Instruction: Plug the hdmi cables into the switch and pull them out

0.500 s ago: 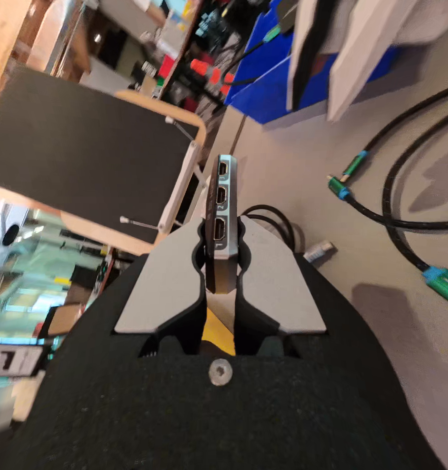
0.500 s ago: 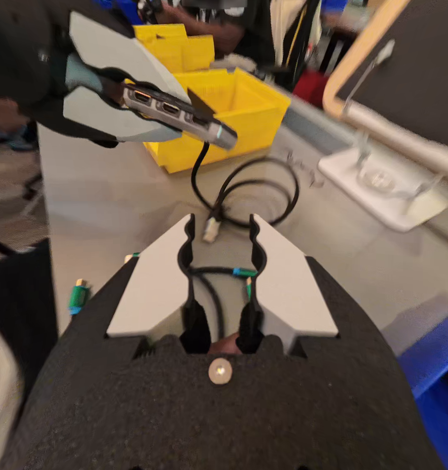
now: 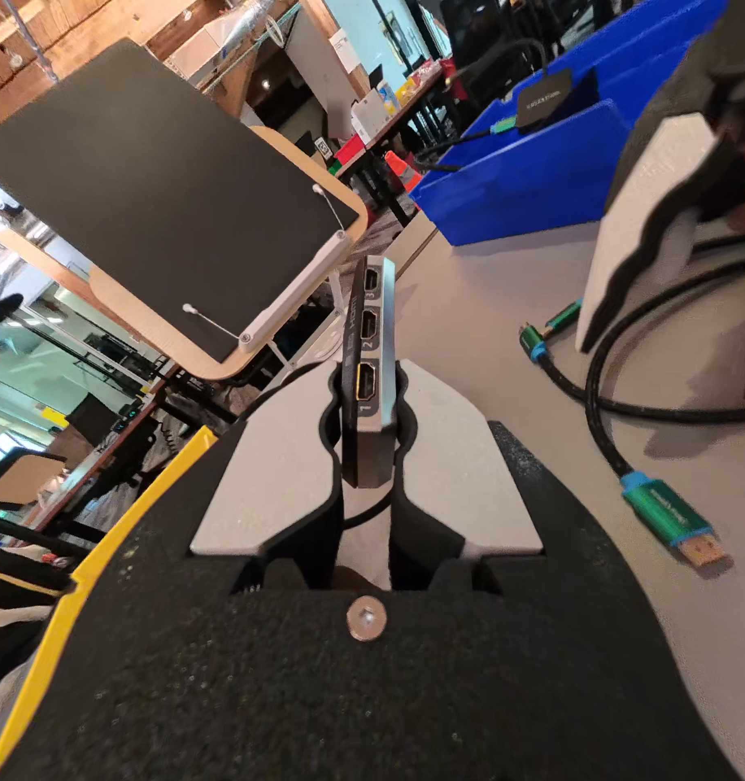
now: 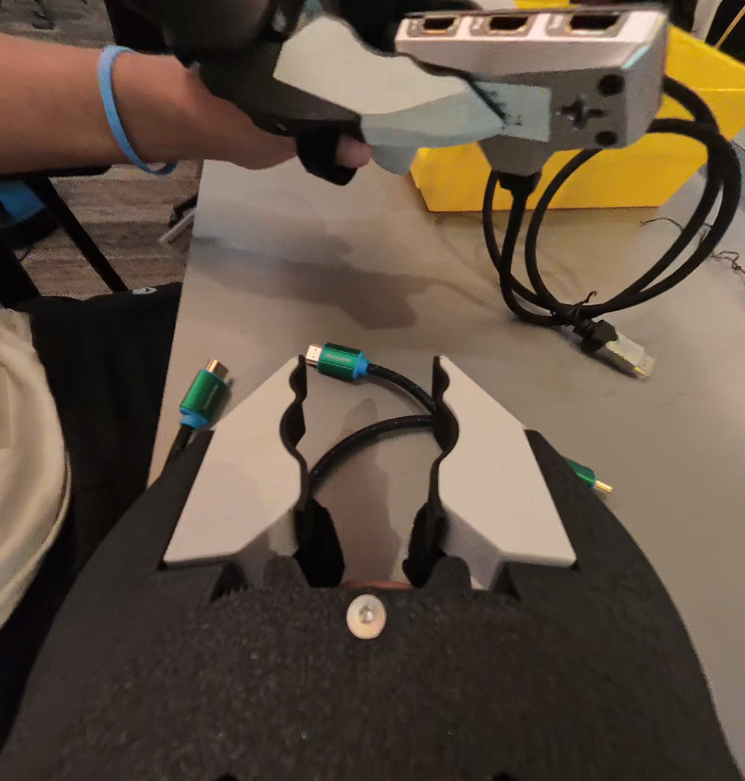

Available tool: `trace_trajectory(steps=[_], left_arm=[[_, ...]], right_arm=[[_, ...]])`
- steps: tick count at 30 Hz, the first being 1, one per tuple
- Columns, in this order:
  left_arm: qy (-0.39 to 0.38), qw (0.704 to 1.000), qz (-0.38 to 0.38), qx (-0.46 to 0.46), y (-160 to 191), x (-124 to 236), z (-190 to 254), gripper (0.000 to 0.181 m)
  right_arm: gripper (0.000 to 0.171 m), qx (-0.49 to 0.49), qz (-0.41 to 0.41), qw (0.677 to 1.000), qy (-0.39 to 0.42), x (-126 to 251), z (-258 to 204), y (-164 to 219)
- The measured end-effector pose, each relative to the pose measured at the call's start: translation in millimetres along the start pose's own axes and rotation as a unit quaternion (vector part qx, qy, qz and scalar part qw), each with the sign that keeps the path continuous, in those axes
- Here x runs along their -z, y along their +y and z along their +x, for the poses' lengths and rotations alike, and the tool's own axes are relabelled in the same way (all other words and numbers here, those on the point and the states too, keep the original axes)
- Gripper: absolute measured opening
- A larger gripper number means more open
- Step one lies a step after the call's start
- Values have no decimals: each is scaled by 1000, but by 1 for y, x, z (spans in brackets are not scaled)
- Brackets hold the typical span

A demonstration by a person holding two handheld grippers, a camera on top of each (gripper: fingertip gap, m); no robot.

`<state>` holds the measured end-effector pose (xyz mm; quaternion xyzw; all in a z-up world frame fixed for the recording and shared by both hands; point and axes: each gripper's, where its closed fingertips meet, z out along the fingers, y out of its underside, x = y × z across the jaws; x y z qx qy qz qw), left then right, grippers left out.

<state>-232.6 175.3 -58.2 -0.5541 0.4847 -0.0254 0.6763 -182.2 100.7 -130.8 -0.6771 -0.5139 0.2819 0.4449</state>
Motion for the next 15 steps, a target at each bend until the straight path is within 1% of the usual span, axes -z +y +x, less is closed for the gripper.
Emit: trace_trajectory(steps=[3,5,7,9,11,13,15], left_arm=[[11,1000,6,-3,3,8,2,21],[12,1000,10,-13,3,10,1,21],[10,1000,14,-4,5,10,-1,21],[11,1000,15,3,7,9,-3,21],[10,1000,15,3,8,8,-4,21],[10,1000,14,-3,9,8,-3,21],[10,1000,14,0,9,8,-3,21]], right_arm=[[55,10,1,1000,-11,1,9,1],[55,9,-21,1000,-14,-2,18,12],[55,8,-39,999,-26,-11,22,20],[55,34,-65,997,-33,-25,21,28],[55,75,-108,991,-30,-38,21,40],[45,99,-114,988,-21,-43,22,38],[20,111,-139,984,-15,-43,26,43]])
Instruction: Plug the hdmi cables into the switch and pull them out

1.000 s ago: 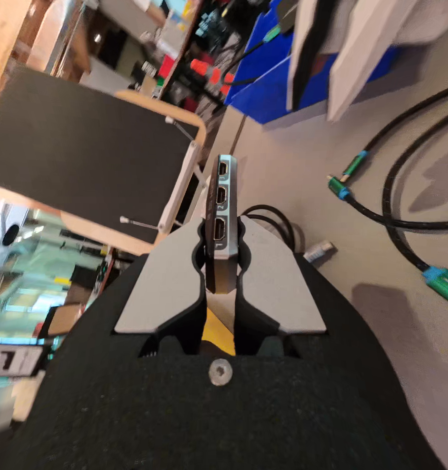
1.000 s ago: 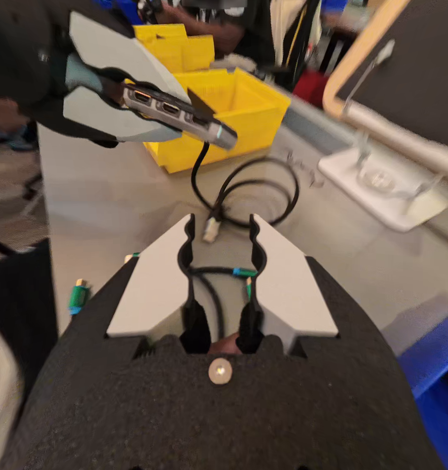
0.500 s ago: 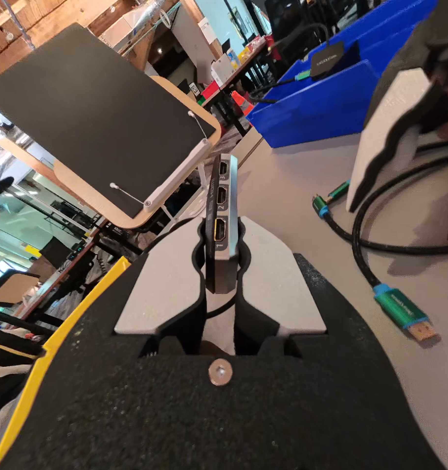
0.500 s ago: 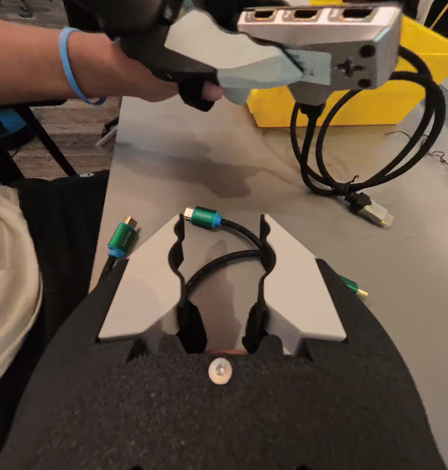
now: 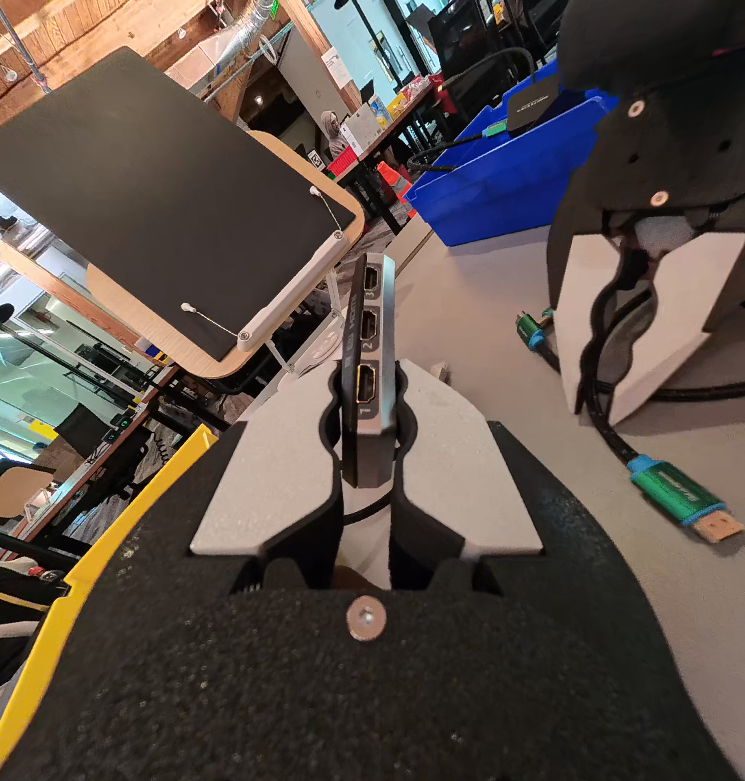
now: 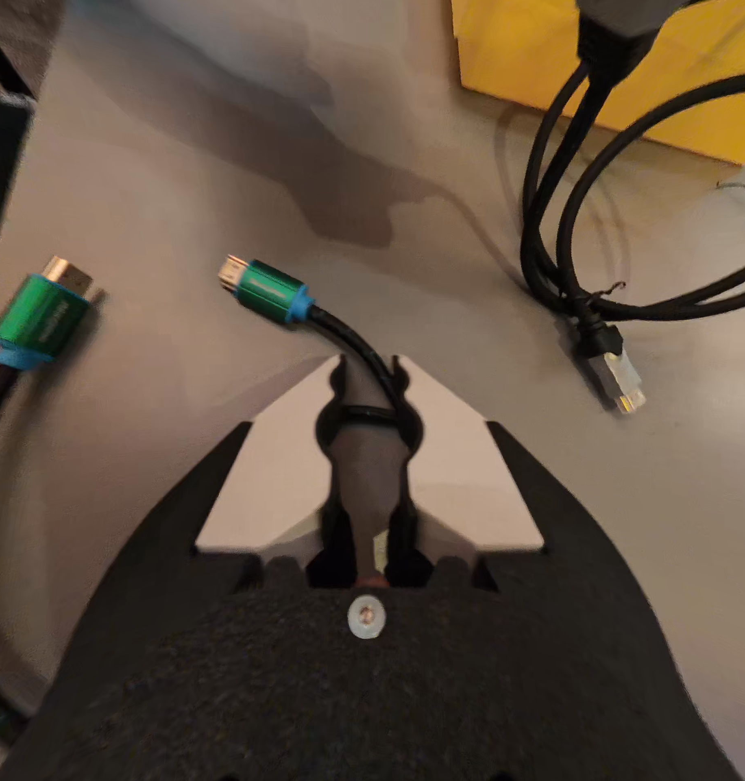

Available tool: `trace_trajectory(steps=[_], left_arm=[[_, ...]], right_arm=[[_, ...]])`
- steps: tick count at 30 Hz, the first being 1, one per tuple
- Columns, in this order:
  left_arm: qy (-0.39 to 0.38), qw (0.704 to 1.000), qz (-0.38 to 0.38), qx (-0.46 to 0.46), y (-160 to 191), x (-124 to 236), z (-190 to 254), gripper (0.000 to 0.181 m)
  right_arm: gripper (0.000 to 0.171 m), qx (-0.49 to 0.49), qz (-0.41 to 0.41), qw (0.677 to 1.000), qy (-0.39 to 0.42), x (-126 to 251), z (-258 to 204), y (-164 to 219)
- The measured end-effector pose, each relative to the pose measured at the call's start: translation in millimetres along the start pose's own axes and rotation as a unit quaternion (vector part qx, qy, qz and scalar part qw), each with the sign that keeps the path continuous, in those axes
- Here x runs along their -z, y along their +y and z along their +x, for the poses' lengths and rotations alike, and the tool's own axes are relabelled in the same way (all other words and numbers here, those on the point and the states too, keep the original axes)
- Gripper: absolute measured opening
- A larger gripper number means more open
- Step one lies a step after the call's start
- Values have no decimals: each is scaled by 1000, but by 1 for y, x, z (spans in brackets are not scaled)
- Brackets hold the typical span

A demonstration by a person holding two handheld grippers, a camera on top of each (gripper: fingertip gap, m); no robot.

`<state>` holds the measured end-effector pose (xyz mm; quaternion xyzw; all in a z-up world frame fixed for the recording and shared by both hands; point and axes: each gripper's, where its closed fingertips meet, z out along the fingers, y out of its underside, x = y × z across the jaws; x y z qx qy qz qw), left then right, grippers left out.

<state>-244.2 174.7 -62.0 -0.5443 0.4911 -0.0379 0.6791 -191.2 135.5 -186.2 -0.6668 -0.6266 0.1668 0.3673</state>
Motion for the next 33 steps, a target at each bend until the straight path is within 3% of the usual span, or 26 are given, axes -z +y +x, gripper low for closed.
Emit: trace_trajectory(steps=[4,6,10,14,17,21,26,31,33], left_arm=[[-1,1000,0,6,2,0,-2,21],[-6,1000,-3,12,4,0,-6,21],[-17,1000,-13,17,11,1,-12,21],[-24,999,-18,22,12,-1,-14,21],[-21,999,-18,23,11,-3,-12,21],[-18,999,-19,22,11,-5,-10,21],[-11,999,-17,25,10,-6,-9,21],[-5,1000,-17,24,10,-5,-8,21],[-6,1000,-18,24,11,-5,-8,21]], right_arm=[[10,-10,-33,999,34,6,19,11],[8,-23,-32,995,93,22,45,12],[6,-17,-26,946,323,112,124,-5],[6,89,-36,887,451,192,134,-48],[6,151,-68,887,432,183,105,-61],[6,161,-146,926,309,116,42,-30],[11,47,-150,976,152,53,-15,6],[8,-122,-78,986,87,26,-23,11],[21,-174,-75,978,86,27,-17,14]])
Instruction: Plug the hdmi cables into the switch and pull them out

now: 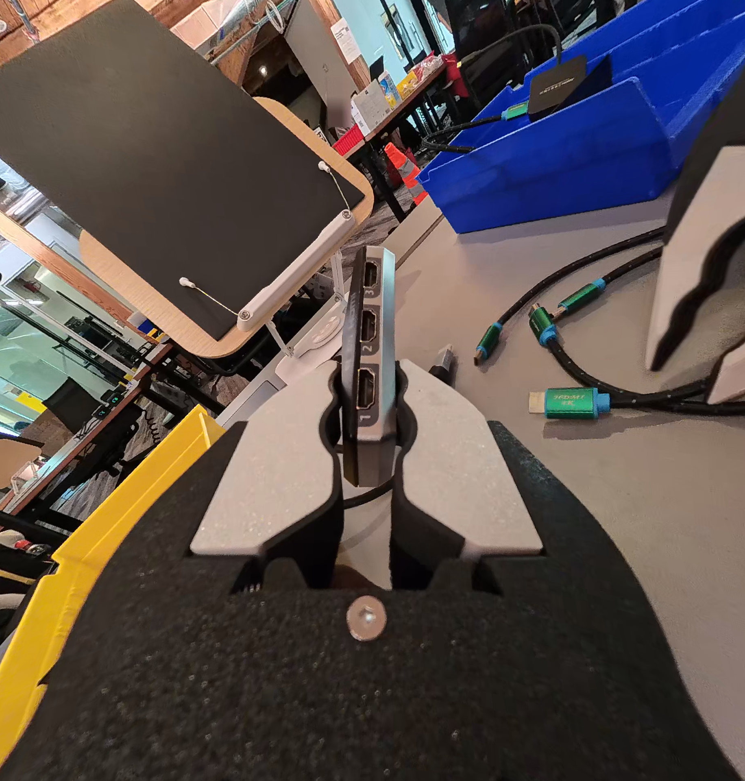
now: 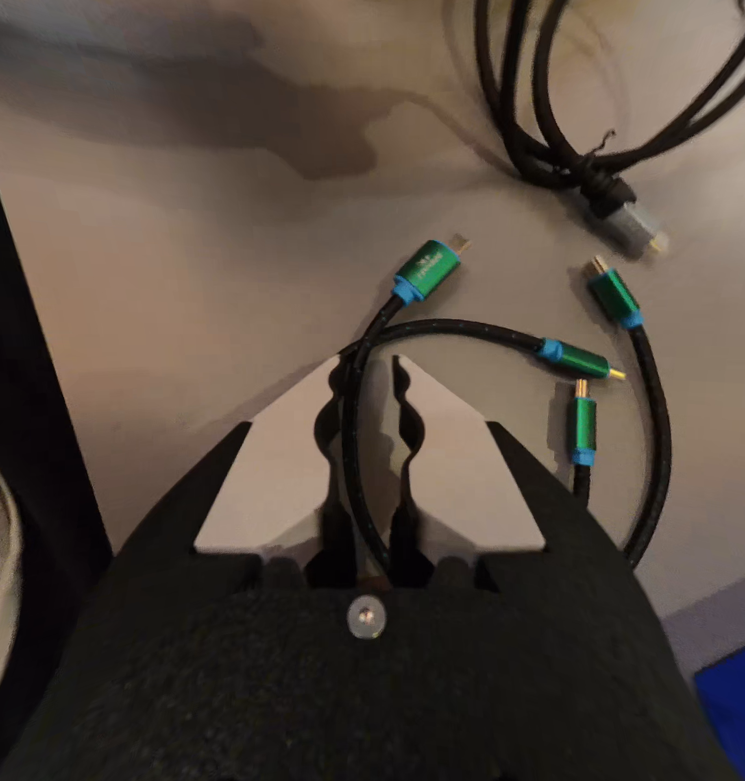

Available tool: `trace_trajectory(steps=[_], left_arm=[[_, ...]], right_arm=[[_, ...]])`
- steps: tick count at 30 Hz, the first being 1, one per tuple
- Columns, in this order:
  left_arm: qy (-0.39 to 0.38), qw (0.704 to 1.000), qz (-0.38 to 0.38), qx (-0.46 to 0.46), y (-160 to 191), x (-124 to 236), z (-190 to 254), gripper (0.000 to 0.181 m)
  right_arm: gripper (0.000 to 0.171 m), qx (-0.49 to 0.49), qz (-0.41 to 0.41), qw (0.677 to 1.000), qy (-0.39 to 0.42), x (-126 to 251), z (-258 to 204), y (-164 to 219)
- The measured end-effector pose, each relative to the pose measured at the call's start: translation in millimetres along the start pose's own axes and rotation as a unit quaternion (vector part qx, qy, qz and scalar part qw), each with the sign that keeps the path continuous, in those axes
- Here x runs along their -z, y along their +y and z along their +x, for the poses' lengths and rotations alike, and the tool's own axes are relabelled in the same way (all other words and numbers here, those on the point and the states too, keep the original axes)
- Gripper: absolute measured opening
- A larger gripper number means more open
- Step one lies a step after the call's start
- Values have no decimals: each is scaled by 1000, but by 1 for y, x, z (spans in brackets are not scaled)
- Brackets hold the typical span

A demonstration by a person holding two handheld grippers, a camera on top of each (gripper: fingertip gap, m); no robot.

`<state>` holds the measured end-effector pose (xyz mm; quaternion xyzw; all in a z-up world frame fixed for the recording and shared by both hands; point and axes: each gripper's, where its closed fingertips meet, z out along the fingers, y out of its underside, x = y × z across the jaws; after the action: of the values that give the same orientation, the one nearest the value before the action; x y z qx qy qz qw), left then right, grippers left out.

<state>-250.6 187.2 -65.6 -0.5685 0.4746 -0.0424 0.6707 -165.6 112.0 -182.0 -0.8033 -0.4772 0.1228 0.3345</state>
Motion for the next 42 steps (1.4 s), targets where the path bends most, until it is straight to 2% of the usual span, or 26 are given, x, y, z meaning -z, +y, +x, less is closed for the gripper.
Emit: trace_trajectory(steps=[3,6,11,16,17,18,19,26,30,32,37,42], left_arm=[[-1,1000,-2,3,2,1,-1,21],[-2,1000,-5,7,4,1,-3,21],[-2,1000,-6,8,6,2,-3,21],[-3,1000,-6,-6,5,2,-1,21],[-3,1000,-4,-13,4,2,1,21],[-3,1000,-3,-21,3,2,2,21],[-2,1000,-2,-28,2,1,4,21],[-1,995,7,-99,-5,0,19,21],[-2,987,6,-161,-10,-1,32,21],[-7,980,-2,-200,-12,-3,39,21],[-20,957,-27,-289,-17,-10,61,21],[-28,949,-39,-312,-21,-15,70,21]], right_arm=[[32,-78,28,997,-11,2,1,-14],[38,-164,70,983,46,0,9,-26],[37,-108,51,976,183,2,23,-25],[37,-93,0,974,204,-13,14,-12],[32,-95,0,974,205,-15,13,-11],[16,-97,4,975,200,-16,10,-12],[7,-94,11,975,200,-14,10,-14],[6,-50,36,985,163,18,18,-27],[5,-108,46,991,65,48,5,-38],[5,-152,26,988,11,62,-7,-40],[5,-145,-18,989,7,92,-16,-44],[5,-162,-38,986,8,90,-22,-38]])
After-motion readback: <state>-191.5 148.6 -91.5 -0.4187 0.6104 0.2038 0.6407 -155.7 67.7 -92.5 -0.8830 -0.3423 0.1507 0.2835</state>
